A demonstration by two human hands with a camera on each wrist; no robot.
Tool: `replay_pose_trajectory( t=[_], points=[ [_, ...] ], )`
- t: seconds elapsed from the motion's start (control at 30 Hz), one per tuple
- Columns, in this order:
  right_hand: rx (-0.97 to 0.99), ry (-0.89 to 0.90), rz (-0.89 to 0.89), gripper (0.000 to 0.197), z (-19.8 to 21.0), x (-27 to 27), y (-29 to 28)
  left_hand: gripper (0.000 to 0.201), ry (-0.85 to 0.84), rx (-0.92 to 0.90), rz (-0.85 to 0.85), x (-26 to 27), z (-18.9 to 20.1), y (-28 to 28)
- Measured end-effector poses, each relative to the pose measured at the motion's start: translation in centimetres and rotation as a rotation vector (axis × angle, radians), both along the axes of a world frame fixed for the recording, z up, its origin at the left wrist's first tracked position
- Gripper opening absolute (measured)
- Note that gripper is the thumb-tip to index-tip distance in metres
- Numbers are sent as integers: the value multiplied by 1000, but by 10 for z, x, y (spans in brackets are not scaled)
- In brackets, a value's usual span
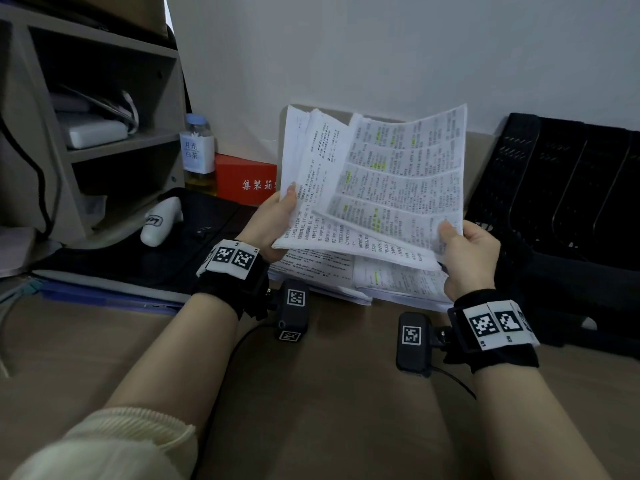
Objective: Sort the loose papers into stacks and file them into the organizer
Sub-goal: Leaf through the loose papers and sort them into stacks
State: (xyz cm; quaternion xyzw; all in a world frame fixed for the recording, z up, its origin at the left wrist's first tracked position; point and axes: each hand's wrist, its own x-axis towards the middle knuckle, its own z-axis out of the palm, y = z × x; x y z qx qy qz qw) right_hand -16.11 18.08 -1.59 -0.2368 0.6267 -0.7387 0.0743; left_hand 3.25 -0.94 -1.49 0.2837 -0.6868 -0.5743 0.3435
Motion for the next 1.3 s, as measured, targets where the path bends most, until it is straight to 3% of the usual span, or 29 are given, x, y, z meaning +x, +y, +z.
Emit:
replay_pose_trajectory(
  t=[0.17, 0.3, 0.37, 0.47, 0.57, 0.7, 0.8, 0.87, 0.93, 1.03, 1.13, 1.3],
  points=[
    [136, -2, -94, 19, -9, -27, 11, 35, 27, 42, 74, 5, 6, -3],
    [361, 1, -58, 18, -17, -47, 23, 33, 216, 355, 20, 7, 5, -1],
    [493, 23, -73, 19, -20, -52, 29, 31, 291, 418, 5, 8, 6, -1],
    [652, 32, -82, 21, -23, -56, 34, 34, 271, 391, 34, 11, 9, 0],
    [761, 85, -61, 14, -23, -58, 37, 53, 204, 268, 91, 11, 9, 3],
    [867, 104, -19, 8, -19, -55, 40, 28, 177, 250, 73, 5, 6, 4],
    [930, 92, -78, 54, -16, -56, 36, 30, 123, 193, 85, 4, 9, 9],
    [972, 108, -129, 69, -12, -51, 36, 40, 108, 178, 96, 3, 10, 13],
    [936, 172, -162, 54, -11, -48, 34, 52, 92, 180, 99, 2, 10, 16],
    [652, 258, -82, 18, -11, -41, 29, 49, 59, 179, 60, 3, 10, 15],
    [455, 160, 148, 34, -2, -26, 24, 44, 88, 240, -25, 4, 7, 12],
    [526, 160, 407, 44, 6, -11, 20, 43, 22, 134, -22, 1, 6, 13]
  ],
)
